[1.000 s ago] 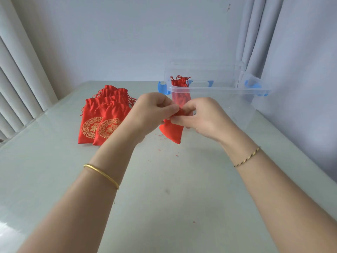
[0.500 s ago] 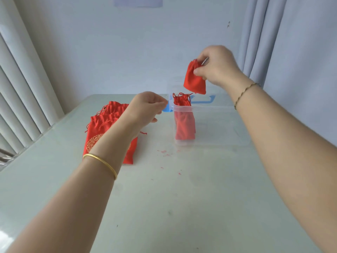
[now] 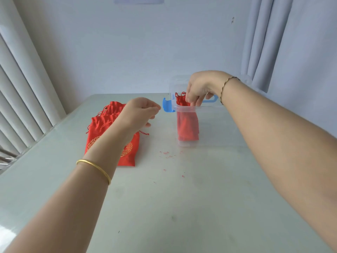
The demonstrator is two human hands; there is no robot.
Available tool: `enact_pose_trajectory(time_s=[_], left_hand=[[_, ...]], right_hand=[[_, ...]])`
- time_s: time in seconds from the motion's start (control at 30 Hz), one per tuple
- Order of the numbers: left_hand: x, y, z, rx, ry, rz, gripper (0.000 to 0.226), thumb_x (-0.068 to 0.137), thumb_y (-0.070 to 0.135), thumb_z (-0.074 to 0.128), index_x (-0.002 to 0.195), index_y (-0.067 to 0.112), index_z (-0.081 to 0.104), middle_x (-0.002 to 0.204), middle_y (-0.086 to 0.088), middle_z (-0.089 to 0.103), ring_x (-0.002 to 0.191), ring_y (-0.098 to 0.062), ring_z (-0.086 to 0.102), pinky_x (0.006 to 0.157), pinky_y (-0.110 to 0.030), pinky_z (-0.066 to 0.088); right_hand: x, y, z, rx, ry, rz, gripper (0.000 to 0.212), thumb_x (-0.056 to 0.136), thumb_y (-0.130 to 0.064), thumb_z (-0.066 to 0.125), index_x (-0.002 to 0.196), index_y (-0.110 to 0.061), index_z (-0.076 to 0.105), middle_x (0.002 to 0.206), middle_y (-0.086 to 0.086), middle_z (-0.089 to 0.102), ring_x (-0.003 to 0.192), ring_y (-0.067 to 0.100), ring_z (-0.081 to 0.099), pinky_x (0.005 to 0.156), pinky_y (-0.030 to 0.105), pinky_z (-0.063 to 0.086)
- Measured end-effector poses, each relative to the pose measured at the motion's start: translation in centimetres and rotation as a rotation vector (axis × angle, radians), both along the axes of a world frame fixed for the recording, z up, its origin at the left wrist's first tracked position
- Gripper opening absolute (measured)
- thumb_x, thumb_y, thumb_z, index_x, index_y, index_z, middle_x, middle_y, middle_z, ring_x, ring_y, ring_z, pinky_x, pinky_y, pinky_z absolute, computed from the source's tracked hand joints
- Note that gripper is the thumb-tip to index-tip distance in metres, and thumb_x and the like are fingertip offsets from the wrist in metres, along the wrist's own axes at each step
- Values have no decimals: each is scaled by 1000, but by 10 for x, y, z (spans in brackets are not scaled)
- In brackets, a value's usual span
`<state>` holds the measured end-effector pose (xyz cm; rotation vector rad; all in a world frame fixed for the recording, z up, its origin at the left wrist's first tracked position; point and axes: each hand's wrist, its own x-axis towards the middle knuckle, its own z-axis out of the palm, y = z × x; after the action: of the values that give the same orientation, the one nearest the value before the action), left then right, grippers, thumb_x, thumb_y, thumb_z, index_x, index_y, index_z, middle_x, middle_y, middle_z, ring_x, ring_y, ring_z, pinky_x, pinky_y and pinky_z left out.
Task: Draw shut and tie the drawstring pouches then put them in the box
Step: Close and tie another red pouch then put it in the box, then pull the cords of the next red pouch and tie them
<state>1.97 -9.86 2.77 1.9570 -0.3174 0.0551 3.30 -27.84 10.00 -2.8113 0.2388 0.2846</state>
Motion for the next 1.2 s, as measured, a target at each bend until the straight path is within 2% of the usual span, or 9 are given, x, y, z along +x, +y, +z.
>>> enact_pose_trajectory(time_s=[0.13,0.23,0.3,0.4,0.63,0.87,0.97,1.07,1.2], left_hand=[[3,12,-12,83,-47,97,16,89,7,52,97,12,64,82,2,60,80,-16,56,77,-35,51],[9,26,-29,237,-99,206,23,87,4,51,105,6,65,92,-6,61,77,-21,55,68,-29,44],[13,38,-42,357,-86,306,30,85,6,52,113,11,62,115,-13,57,99,-31,54,76,-34,45],[11,55,-58,538,-41,450,38,87,10,50,125,12,53,135,-17,39,127,-37,30,99,-45,33],[10,77,-80,767,-42,483,40,93,30,48,127,10,47,134,-17,39,125,-37,30,101,-47,28],[27,80,-79,626,-88,544,30,90,25,55,118,13,54,124,-13,54,121,-35,42,99,-45,29],[29,78,-81,519,-83,463,25,89,19,49,111,20,62,122,-14,56,118,-38,43,98,-48,37],[25,75,-83,532,-18,479,38,92,30,51,125,12,50,133,-18,42,129,-37,30,101,-48,33],[24,73,-85,549,22,550,47,89,33,58,124,5,46,129,-18,49,128,-38,34,101,-50,35]], right_hand=[[-11,2,1,36,-154,4,26,90,-6,49,109,0,65,84,3,67,79,16,57,59,22,37],[-25,5,-1,131,-441,16,24,84,-1,49,97,-2,69,77,5,68,67,14,57,63,23,45],[-41,13,-5,238,-604,33,25,80,0,46,87,-8,69,80,7,70,63,12,57,74,29,53],[-64,37,-20,366,-690,84,26,78,0,45,79,-15,67,73,3,68,63,13,59,73,30,52],[-71,78,-89,364,-426,208,19,85,-5,48,78,-16,63,63,-7,60,53,7,54,62,25,48],[-66,81,-120,455,-299,128,15,85,-7,47,87,-15,59,75,3,64,60,16,59,41,15,41],[-67,80,-132,556,-238,79,15,86,-9,51,100,-14,56,83,8,63,66,19,61,46,22,43],[-69,79,-143,622,-198,26,30,86,-15,55,116,-11,50,91,12,62,77,25,64,54,30,48],[-74,73,-151,702,-199,17,37,89,-15,55,123,-8,45,92,10,57,75,21,59,54,29,47]])
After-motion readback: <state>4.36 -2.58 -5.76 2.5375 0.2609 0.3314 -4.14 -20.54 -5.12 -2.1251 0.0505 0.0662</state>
